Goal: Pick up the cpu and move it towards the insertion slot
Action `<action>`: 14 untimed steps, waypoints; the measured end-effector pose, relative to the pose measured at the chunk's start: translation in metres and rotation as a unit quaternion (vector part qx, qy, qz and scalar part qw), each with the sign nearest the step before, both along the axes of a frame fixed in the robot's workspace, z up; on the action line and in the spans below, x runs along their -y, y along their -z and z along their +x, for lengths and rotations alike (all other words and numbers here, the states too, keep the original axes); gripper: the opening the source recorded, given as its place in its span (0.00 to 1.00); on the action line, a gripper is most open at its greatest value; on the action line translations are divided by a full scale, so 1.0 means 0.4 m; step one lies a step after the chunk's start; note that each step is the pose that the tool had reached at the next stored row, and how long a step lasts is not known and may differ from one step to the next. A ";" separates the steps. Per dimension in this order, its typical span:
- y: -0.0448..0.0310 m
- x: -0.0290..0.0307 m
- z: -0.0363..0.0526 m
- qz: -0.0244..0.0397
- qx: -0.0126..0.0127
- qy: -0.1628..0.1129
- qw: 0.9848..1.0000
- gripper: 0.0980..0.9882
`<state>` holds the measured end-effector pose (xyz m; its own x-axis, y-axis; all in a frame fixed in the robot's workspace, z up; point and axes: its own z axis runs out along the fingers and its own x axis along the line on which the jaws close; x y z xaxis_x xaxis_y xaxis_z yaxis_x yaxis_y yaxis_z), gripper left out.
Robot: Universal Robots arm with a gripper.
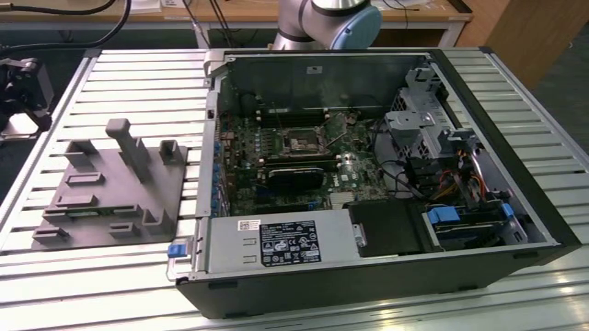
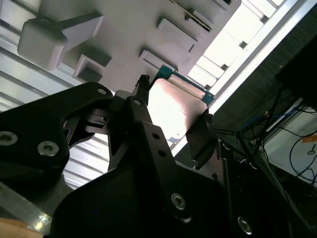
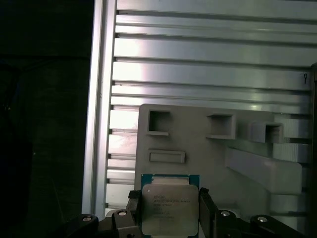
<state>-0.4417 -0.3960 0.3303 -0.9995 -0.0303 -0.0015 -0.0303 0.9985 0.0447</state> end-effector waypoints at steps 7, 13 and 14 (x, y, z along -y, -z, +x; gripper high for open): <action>-0.012 0.000 0.000 0.000 0.000 0.000 1.000 0.50; -0.026 0.000 0.000 0.000 0.000 0.000 1.000 0.50; -0.029 0.000 0.000 -0.001 0.000 0.000 1.000 0.50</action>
<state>-0.4417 -0.3959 0.3420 -0.9995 -0.0303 -0.0015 -0.0303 0.9986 0.0437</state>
